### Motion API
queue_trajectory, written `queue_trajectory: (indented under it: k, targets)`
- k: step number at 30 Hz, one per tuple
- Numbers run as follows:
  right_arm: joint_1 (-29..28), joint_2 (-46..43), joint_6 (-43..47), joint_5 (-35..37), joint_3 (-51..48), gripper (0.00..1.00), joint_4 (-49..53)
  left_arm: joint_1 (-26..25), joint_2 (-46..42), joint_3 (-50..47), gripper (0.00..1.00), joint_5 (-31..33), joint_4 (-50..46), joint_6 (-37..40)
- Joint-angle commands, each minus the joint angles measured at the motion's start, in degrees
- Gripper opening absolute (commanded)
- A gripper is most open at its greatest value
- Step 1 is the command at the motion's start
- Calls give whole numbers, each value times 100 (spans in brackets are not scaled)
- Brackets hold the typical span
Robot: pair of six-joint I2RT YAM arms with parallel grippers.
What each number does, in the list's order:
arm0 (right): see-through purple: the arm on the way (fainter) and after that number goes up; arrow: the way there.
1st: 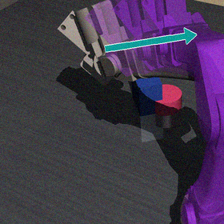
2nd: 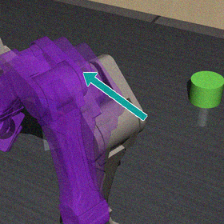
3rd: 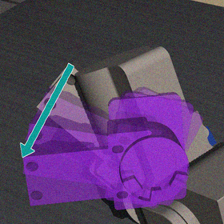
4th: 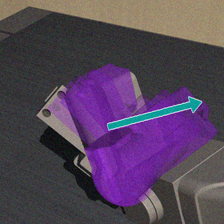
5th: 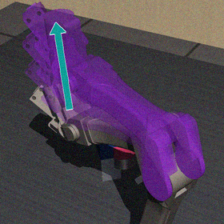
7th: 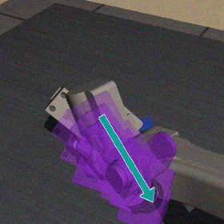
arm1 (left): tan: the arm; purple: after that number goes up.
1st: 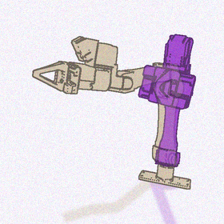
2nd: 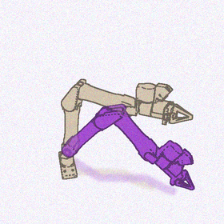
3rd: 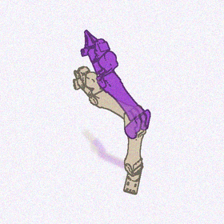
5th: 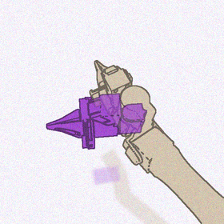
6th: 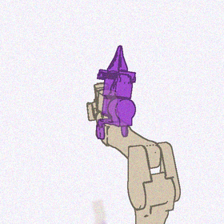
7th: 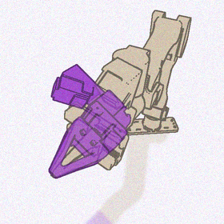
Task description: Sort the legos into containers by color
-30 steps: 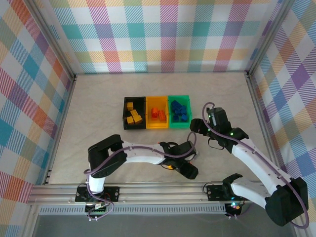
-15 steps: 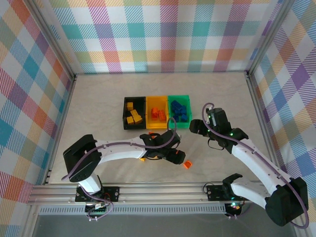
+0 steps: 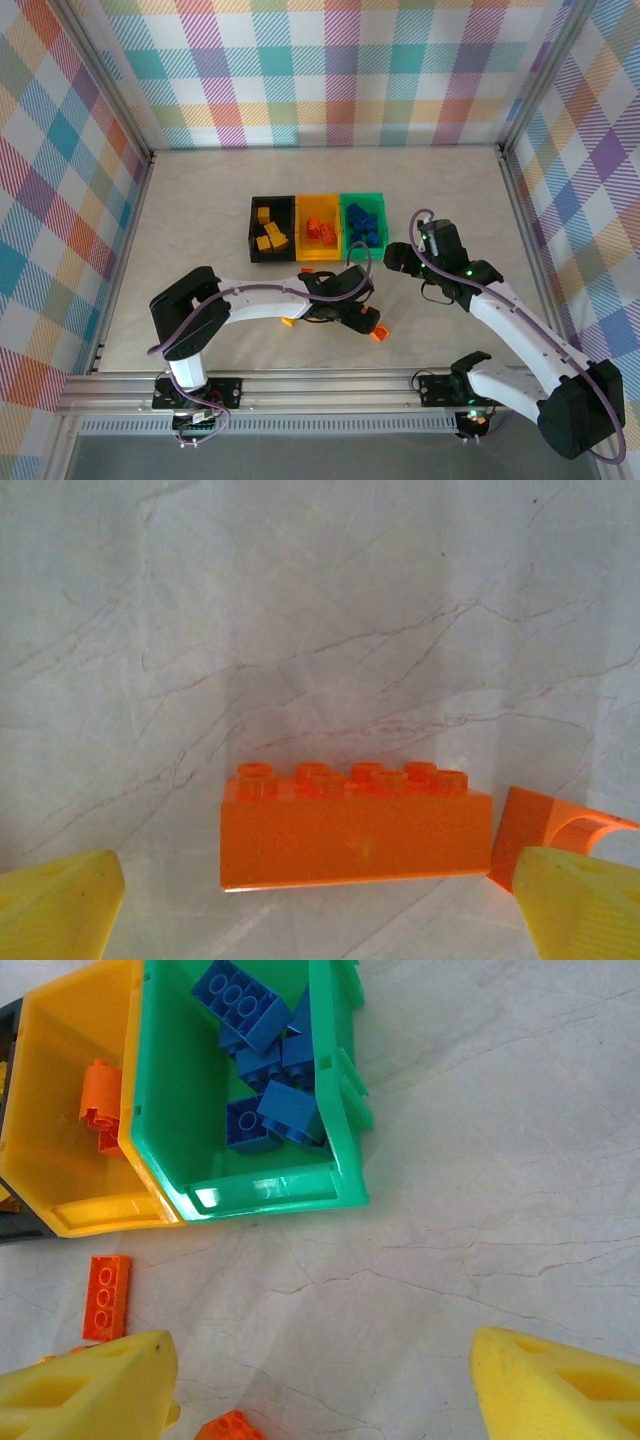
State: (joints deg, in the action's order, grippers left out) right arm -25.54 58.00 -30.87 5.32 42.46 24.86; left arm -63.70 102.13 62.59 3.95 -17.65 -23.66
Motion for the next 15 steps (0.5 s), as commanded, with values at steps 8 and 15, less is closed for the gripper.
queue_trajectory:
  k: [8, 15]
  targets:
    - [93, -159, -4, -91, -98, 77, -62, -230, 505, 412, 96, 643, -26, 441]
    - [135, -196, 2, -119, -98, 77, -59, -239, 504, 351, 80, 600, 218, 491]
